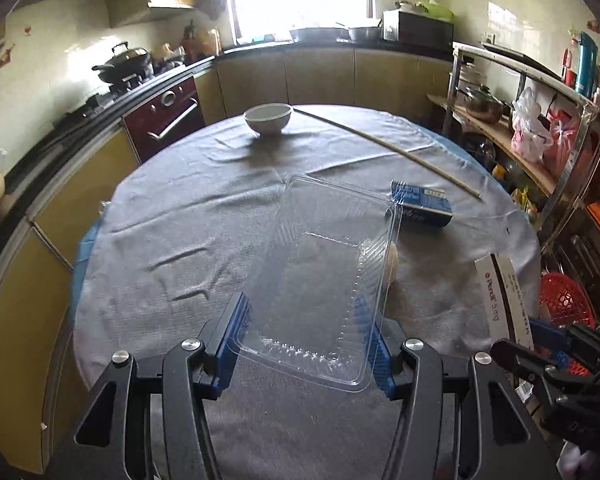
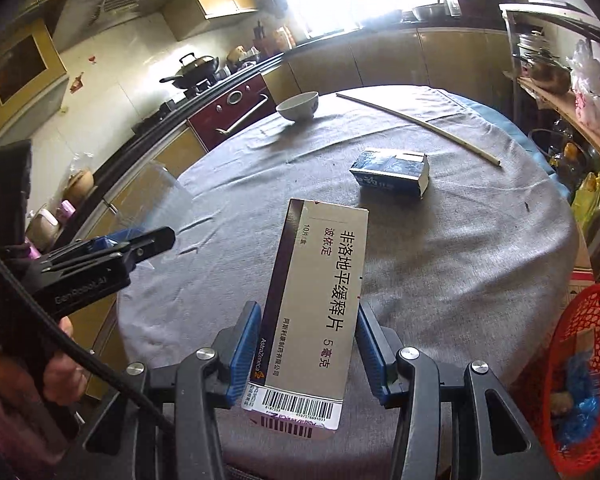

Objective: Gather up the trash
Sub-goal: 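Lift the clear tray and white medicine box and carry them toward the red basket, then open both tools over the red basket to drop the tray and box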

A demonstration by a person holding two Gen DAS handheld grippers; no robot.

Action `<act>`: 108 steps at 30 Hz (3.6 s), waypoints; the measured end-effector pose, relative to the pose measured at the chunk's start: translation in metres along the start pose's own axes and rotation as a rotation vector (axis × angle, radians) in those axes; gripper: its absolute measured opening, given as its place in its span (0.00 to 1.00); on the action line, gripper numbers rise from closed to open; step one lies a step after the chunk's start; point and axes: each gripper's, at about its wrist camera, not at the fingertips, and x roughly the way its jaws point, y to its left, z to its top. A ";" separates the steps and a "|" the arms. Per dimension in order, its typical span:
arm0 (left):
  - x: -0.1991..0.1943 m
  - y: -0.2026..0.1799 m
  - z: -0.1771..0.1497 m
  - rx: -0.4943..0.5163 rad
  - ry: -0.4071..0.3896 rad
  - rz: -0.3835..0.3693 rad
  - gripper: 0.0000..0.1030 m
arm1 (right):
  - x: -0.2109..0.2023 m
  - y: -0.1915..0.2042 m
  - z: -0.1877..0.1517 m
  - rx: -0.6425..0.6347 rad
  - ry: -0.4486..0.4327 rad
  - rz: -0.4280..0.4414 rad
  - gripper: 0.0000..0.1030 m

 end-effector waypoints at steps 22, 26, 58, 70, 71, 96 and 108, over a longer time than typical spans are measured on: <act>-0.060 -0.080 -0.027 0.086 -0.066 0.090 0.56 | -0.078 -0.043 -0.035 0.077 -0.155 0.082 0.49; -0.069 -0.104 -0.026 0.116 -0.088 0.083 0.56 | -0.099 -0.060 -0.039 0.097 -0.196 0.078 0.49; -0.088 -0.210 -0.028 0.287 -0.206 -0.107 0.56 | -0.180 -0.171 -0.073 0.258 -0.369 -0.072 0.49; -0.091 -0.204 -0.036 0.280 -0.199 -0.136 0.57 | -0.195 -0.175 -0.073 0.267 -0.409 -0.094 0.49; -0.091 -0.204 -0.037 0.279 -0.198 -0.137 0.57 | -0.194 -0.176 -0.073 0.267 -0.410 -0.094 0.49; -0.087 -0.239 -0.059 0.400 -0.145 -0.229 0.57 | -0.205 -0.200 -0.089 0.329 -0.427 -0.118 0.49; -0.072 -0.259 -0.060 0.451 -0.061 -0.298 0.57 | -0.218 -0.226 -0.100 0.390 -0.437 -0.155 0.49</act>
